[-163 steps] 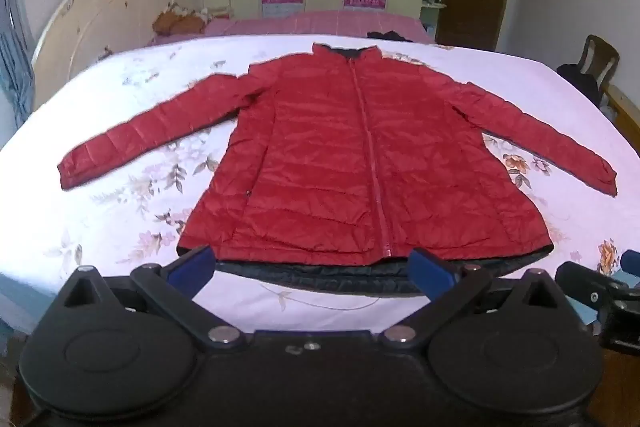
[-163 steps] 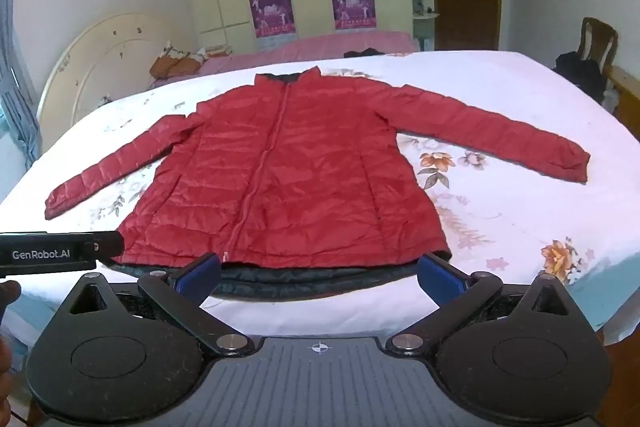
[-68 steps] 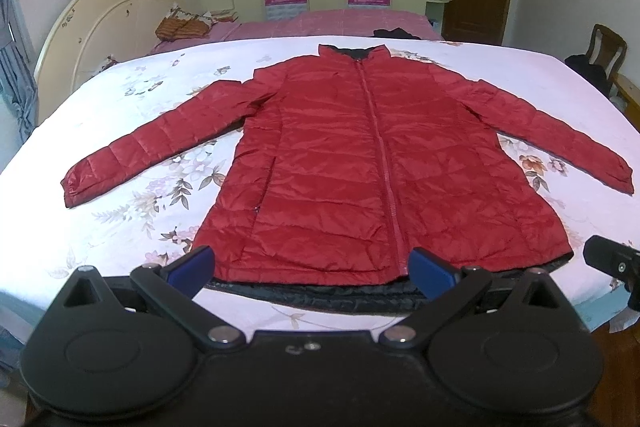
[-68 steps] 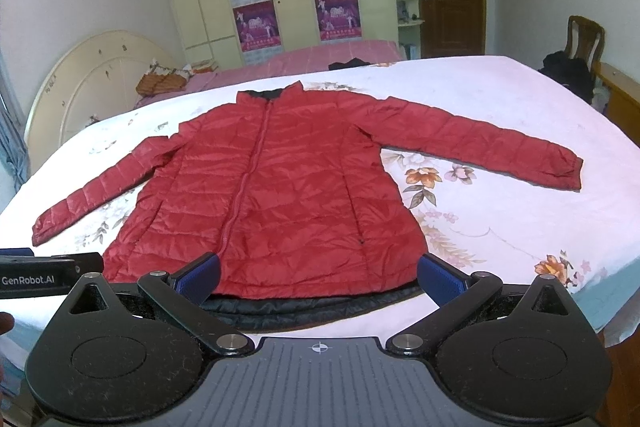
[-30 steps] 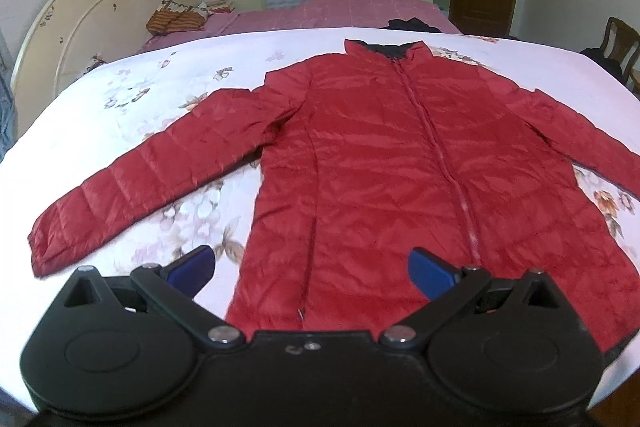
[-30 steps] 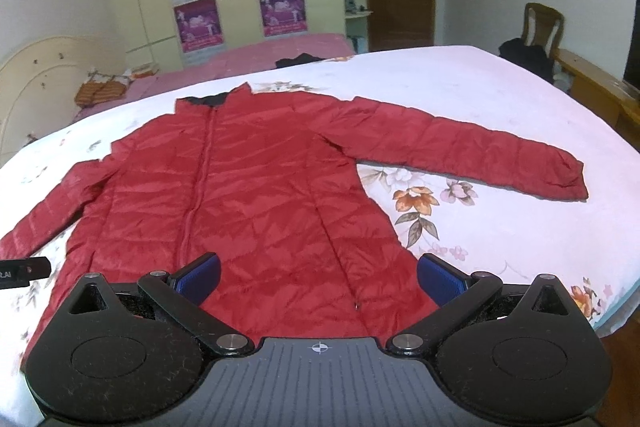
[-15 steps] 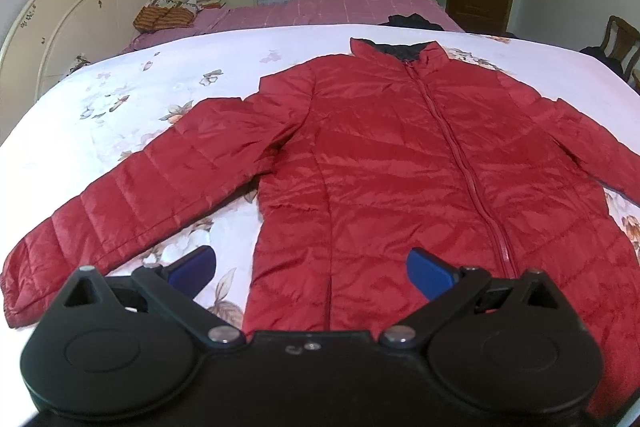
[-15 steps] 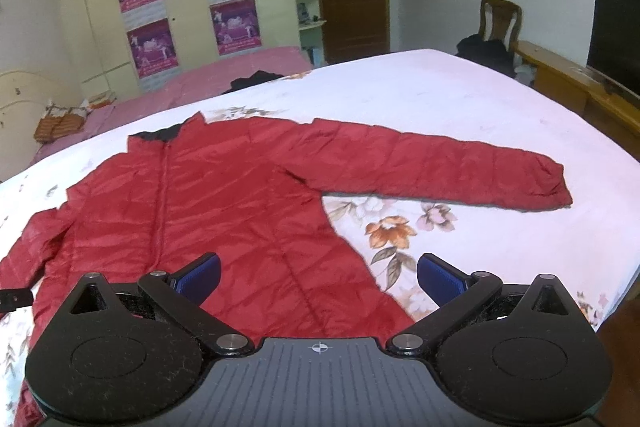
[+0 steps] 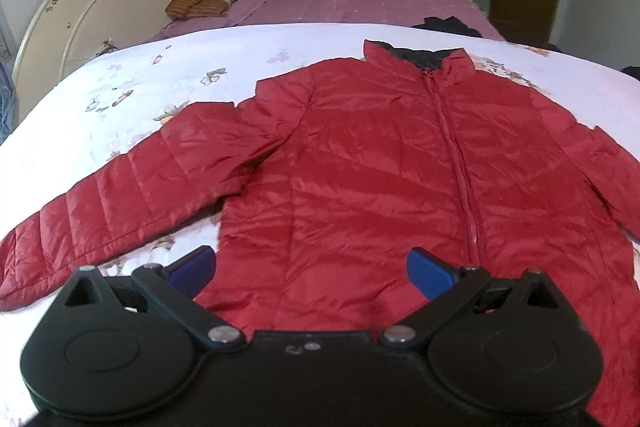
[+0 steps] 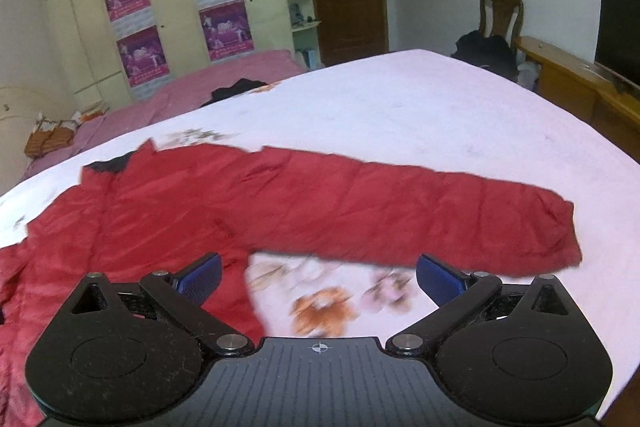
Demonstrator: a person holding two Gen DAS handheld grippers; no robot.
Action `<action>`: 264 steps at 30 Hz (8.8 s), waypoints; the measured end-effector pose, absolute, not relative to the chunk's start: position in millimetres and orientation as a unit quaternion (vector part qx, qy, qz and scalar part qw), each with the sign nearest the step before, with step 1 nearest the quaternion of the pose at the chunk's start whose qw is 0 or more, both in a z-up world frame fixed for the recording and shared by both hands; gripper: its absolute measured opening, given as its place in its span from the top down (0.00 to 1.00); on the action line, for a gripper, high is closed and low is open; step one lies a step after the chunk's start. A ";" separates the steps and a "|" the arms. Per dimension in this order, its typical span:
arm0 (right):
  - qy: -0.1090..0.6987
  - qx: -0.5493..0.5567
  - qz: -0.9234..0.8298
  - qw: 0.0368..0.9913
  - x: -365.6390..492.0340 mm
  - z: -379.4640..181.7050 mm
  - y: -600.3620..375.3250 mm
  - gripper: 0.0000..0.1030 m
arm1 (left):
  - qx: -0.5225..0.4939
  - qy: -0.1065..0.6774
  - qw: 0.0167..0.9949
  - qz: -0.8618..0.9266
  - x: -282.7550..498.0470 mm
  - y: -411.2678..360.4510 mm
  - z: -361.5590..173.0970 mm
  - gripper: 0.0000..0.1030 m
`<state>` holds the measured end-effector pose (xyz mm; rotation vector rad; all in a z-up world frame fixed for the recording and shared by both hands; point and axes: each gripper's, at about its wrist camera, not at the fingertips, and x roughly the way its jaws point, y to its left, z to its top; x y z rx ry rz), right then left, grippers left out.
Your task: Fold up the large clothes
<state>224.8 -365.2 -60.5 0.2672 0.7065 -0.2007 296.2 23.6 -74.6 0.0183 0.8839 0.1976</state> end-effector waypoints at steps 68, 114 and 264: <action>0.382 0.173 0.188 0.888 414.2 -66.1 -182.1 0.83 | -0.047 0.421 0.899 0.111 346.7 94.4 -84.3 0.17; 0.401 0.161 0.006 0.902 421.5 -112.0 -320.5 0.12 | -0.068 0.393 0.916 0.043 417.4 92.2 -126.4 0.92; 0.377 0.108 0.112 0.913 396.7 -97.2 -203.4 0.12 | -0.004 0.399 0.911 -0.103 430.5 28.5 -132.1 0.65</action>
